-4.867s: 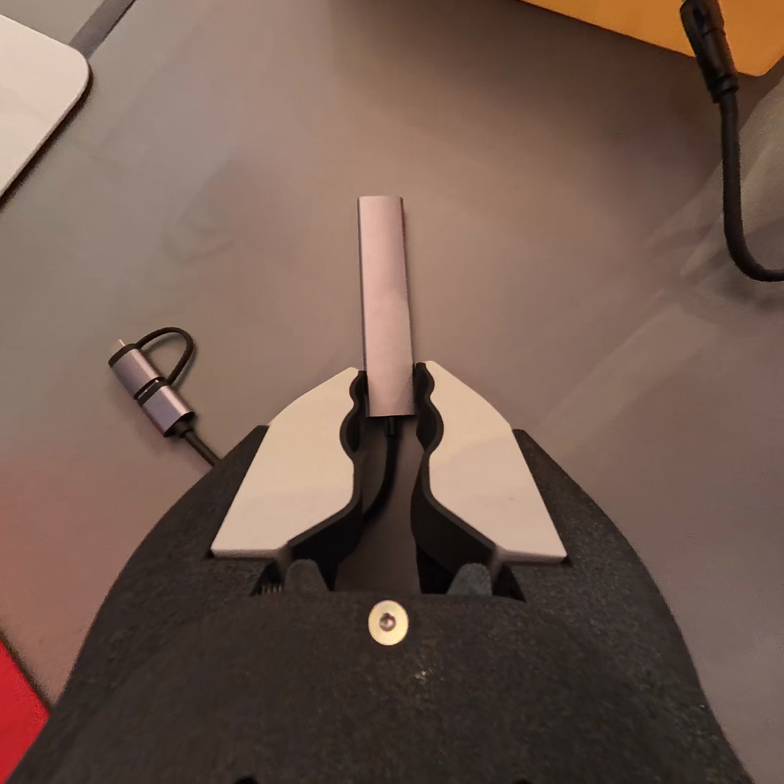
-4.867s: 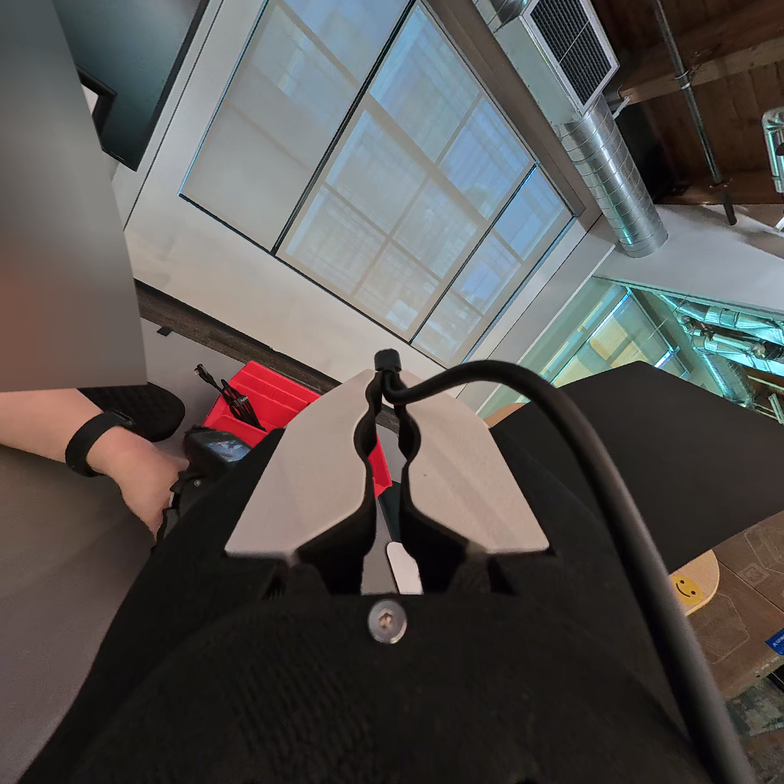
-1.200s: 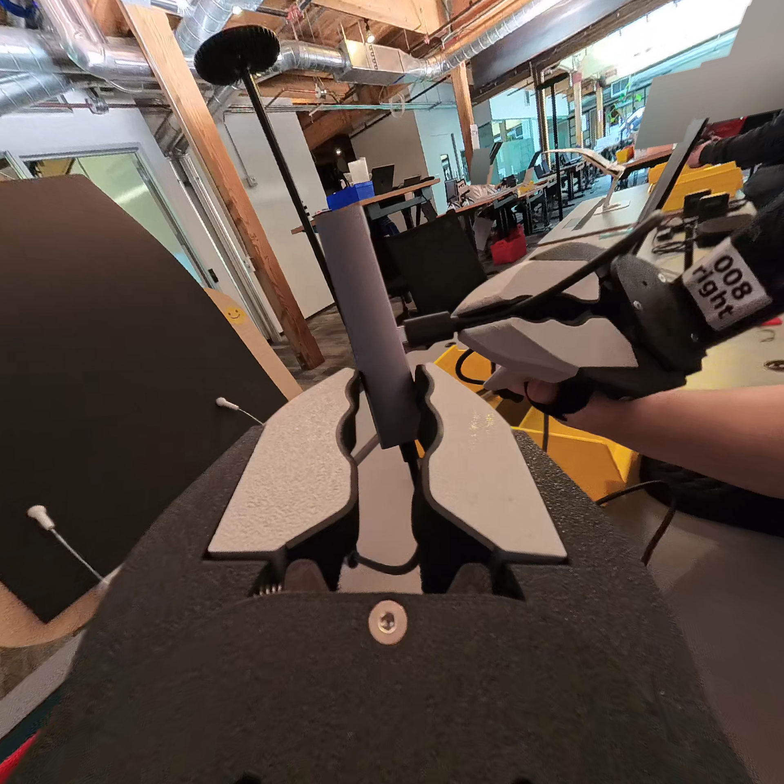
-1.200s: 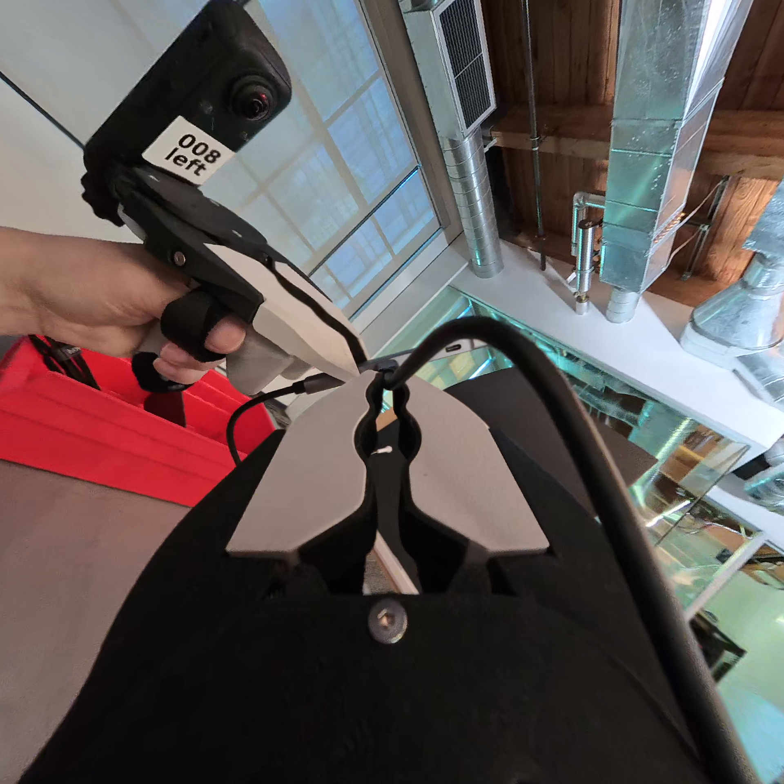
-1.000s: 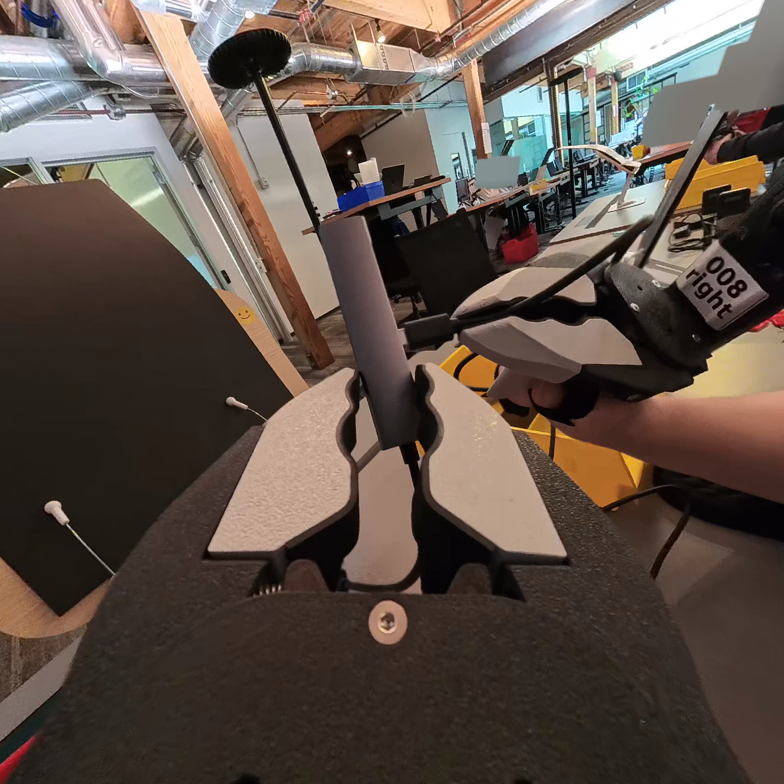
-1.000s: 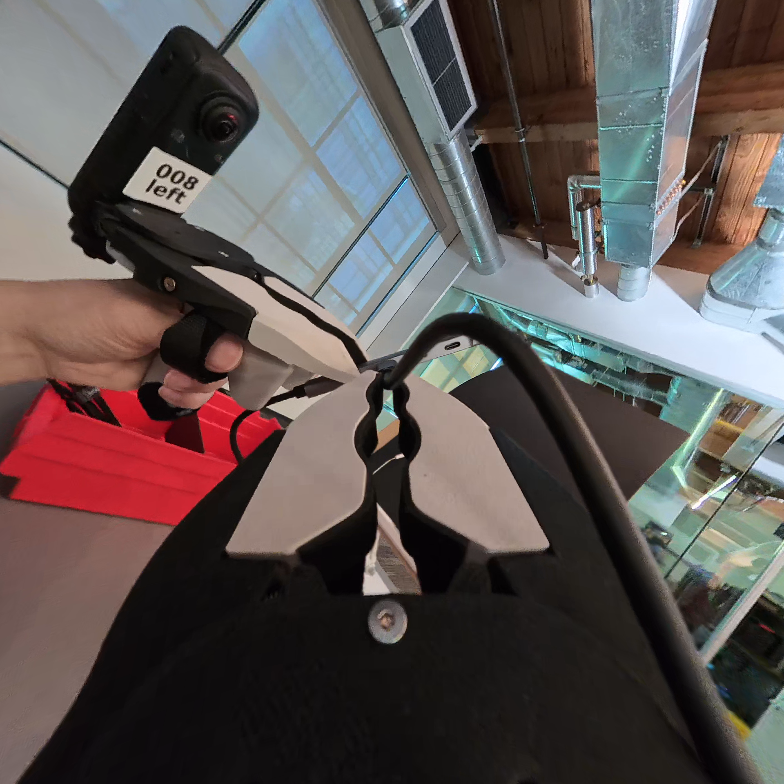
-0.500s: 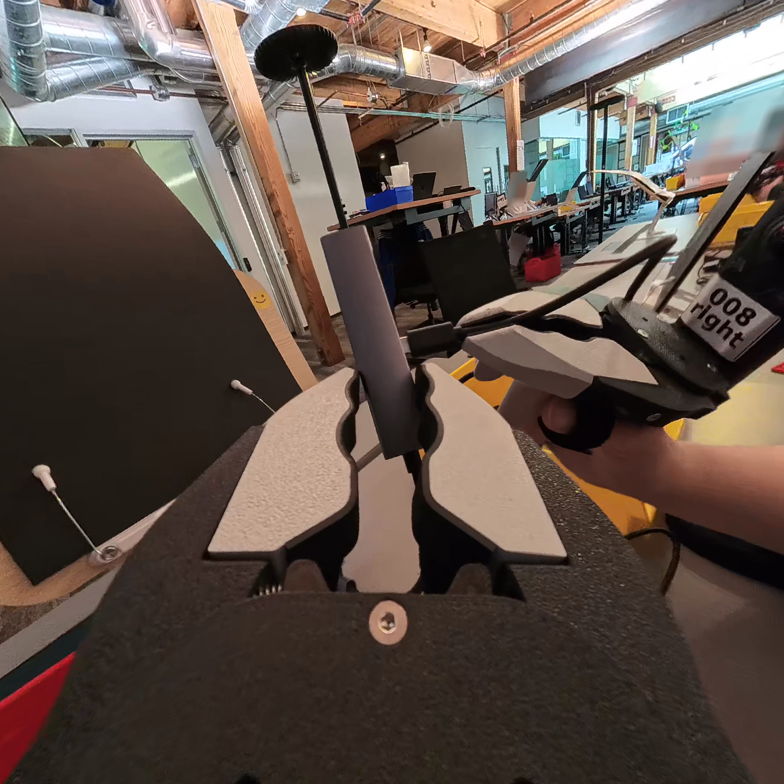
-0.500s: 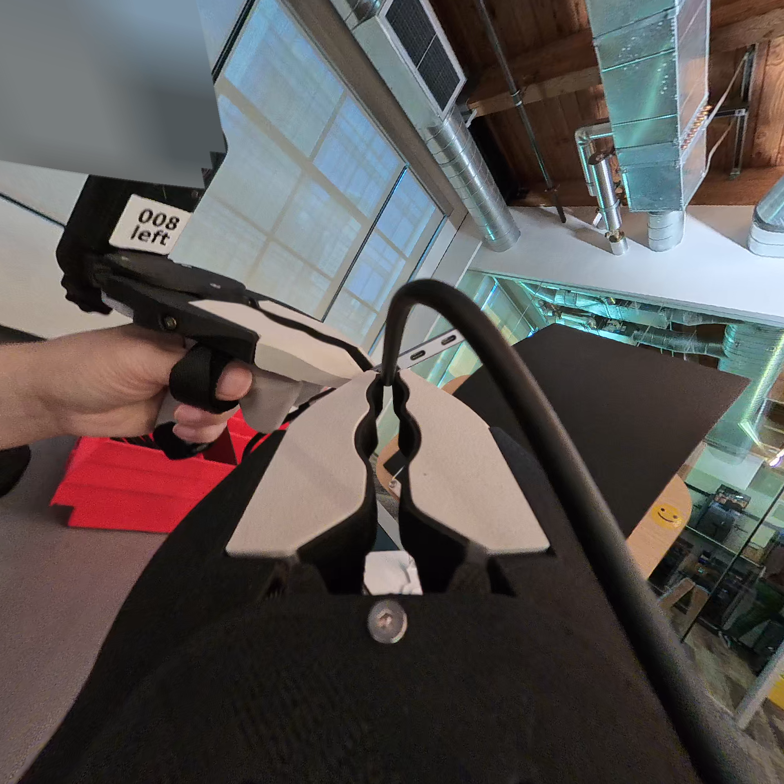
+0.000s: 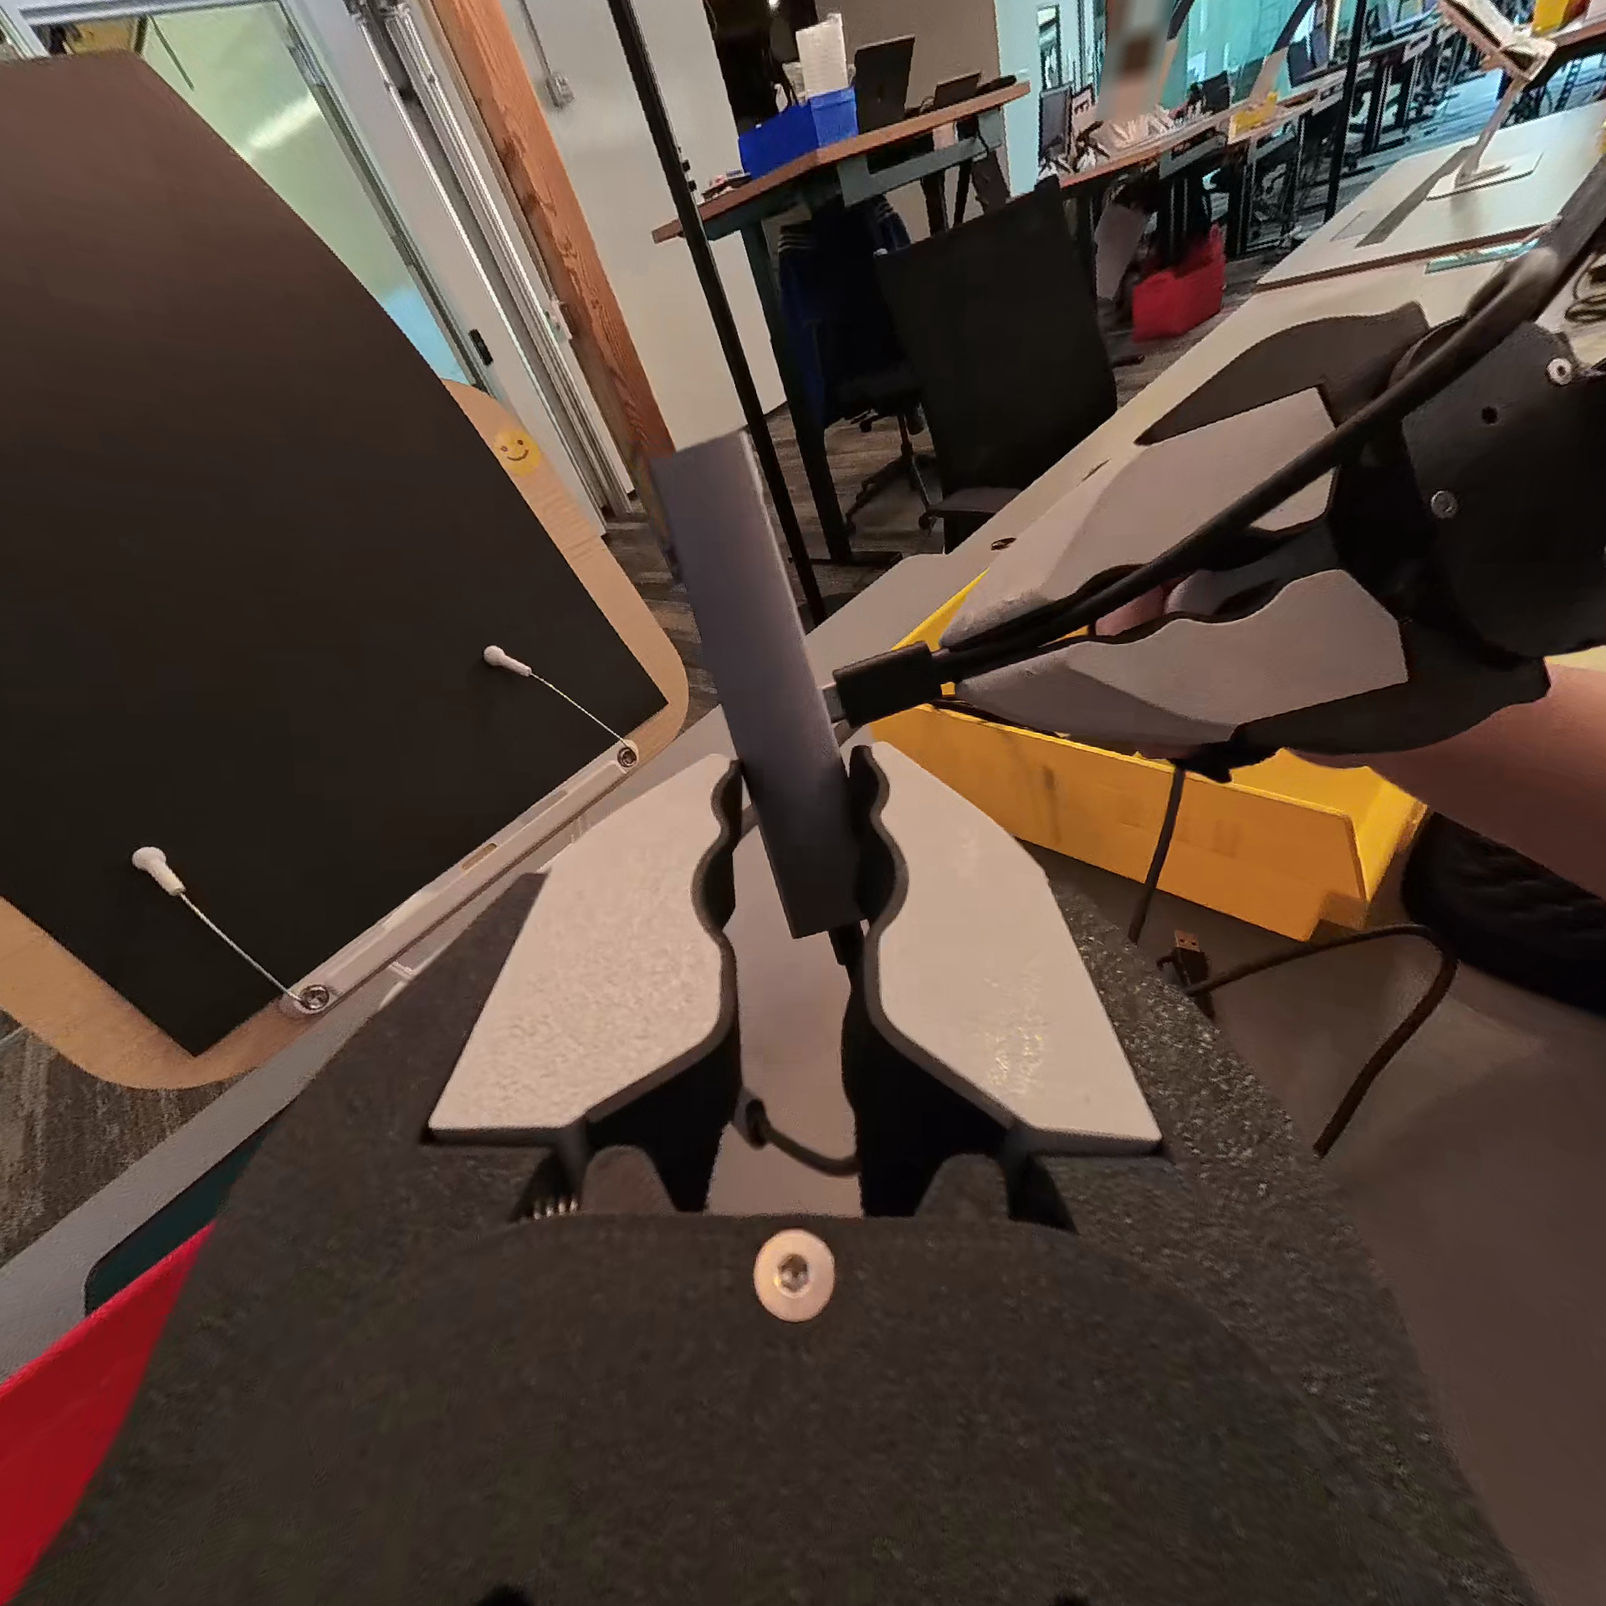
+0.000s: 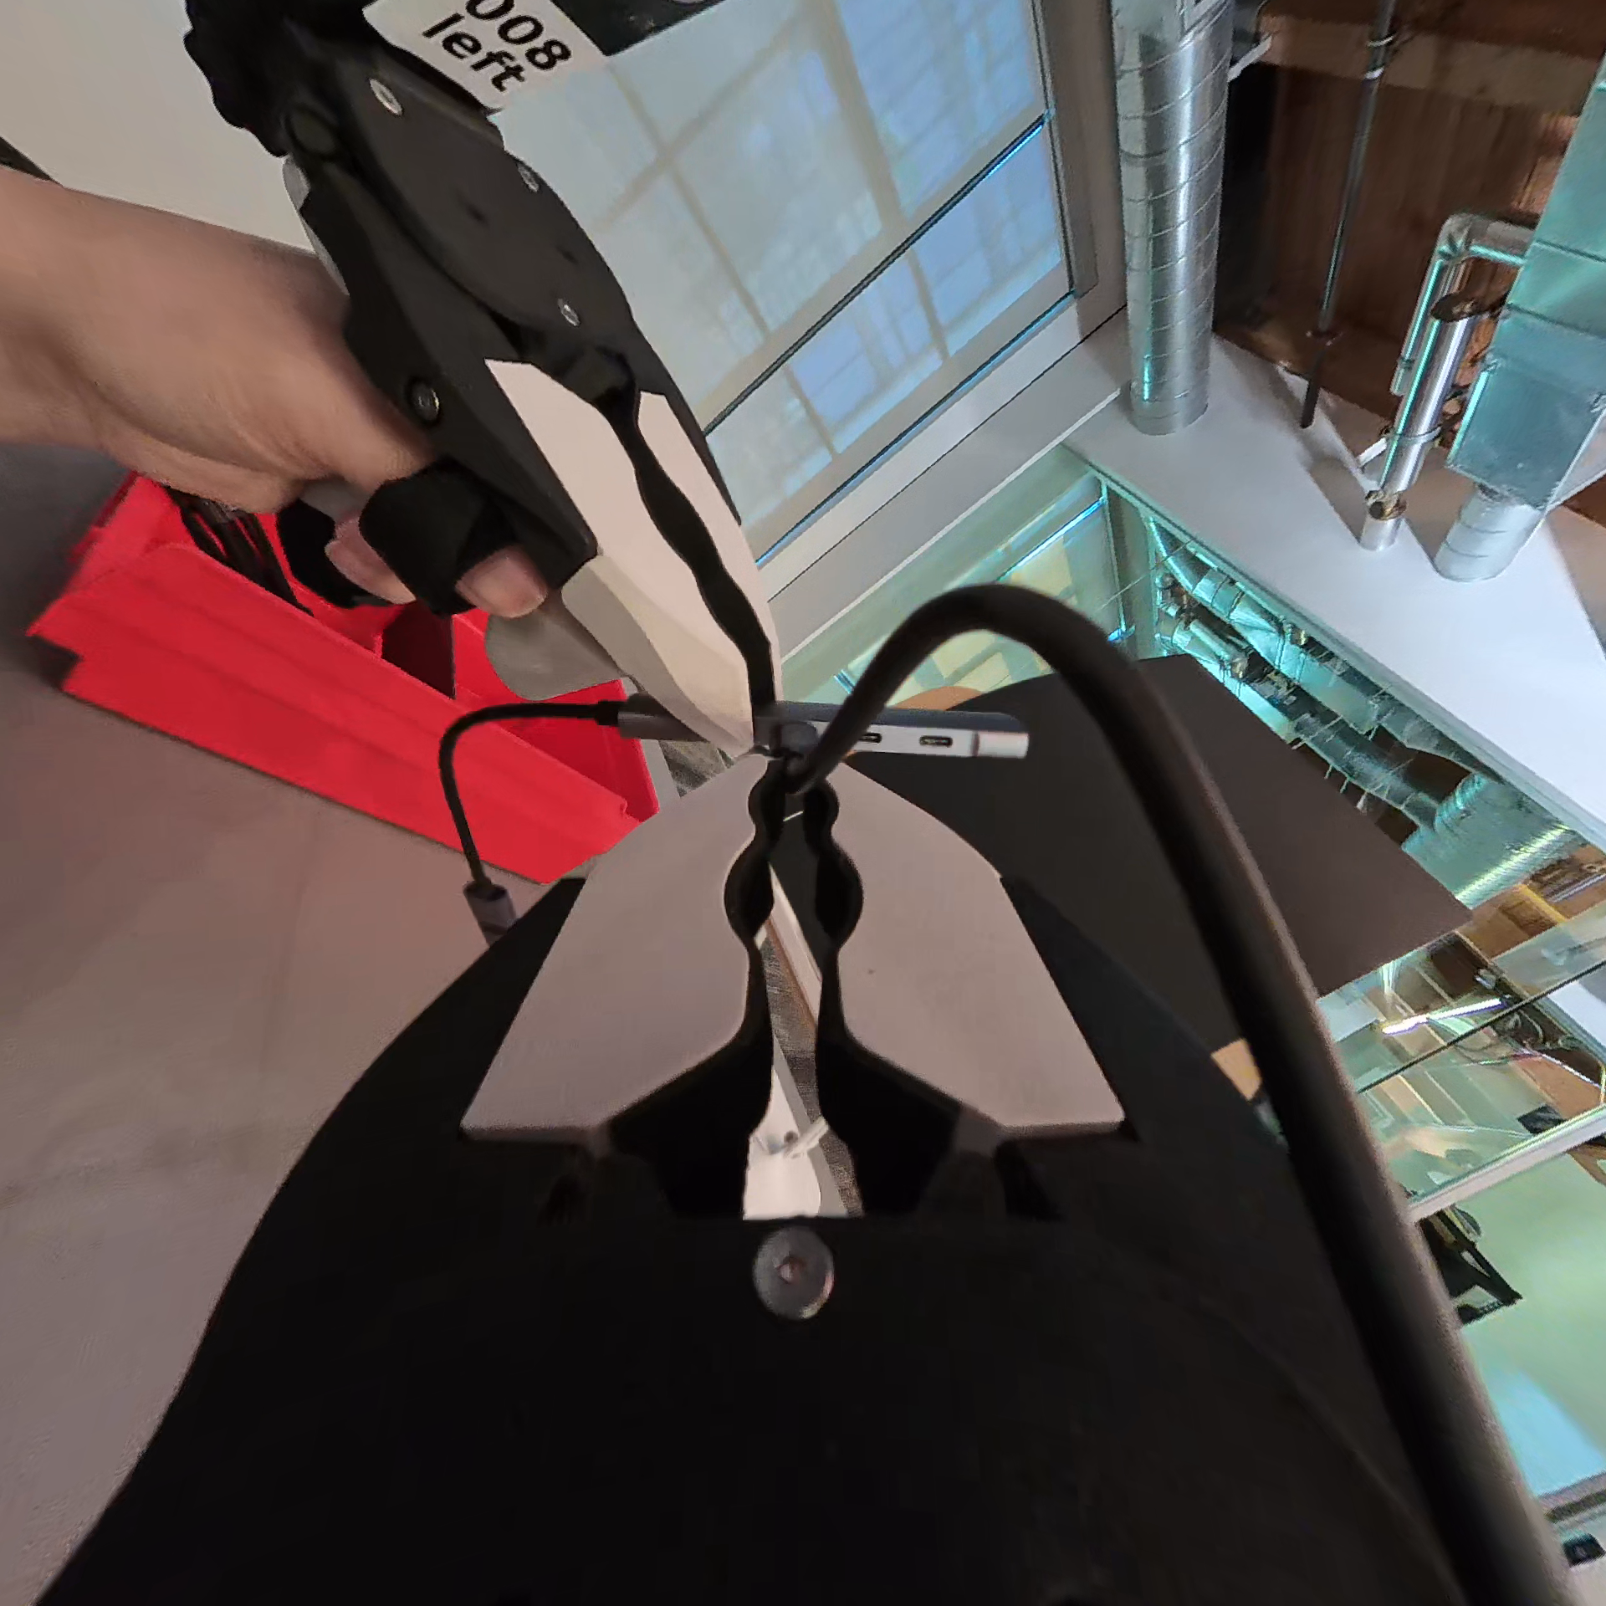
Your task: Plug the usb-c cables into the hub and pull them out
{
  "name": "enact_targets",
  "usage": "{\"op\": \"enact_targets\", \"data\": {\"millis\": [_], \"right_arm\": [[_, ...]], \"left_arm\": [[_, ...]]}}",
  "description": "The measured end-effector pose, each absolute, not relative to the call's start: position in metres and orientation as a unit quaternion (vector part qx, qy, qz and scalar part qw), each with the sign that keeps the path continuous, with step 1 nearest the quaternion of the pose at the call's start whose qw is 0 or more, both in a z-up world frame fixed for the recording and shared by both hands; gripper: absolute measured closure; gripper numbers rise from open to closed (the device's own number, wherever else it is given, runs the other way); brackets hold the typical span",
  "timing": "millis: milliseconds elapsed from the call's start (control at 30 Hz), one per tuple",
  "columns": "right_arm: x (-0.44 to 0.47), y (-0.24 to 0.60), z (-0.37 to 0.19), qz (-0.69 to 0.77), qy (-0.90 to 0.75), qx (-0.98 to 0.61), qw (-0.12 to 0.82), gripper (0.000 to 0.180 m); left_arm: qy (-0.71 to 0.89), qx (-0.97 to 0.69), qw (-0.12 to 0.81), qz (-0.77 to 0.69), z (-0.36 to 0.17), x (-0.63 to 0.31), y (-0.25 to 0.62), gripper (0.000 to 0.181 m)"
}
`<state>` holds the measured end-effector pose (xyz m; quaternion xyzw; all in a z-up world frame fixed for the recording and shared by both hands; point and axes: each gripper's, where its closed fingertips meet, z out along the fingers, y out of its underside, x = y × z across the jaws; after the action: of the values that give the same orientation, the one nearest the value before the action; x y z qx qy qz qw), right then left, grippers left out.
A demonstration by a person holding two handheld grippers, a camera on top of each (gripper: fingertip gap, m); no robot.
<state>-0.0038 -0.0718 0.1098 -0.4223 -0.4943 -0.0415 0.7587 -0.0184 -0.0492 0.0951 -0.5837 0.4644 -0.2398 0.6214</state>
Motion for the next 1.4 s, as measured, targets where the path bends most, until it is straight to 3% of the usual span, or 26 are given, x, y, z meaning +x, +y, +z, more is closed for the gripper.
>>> {"op": "enact_targets", "data": {"millis": [1400], "right_arm": [[-0.0070, -0.0722, 0.1059, 0.030, -0.480, -0.443, 0.757, 0.175]], "left_arm": [[0.478, -0.584, 0.624, -0.201, 0.0909, -0.0195, -0.0511, 0.158]]}}
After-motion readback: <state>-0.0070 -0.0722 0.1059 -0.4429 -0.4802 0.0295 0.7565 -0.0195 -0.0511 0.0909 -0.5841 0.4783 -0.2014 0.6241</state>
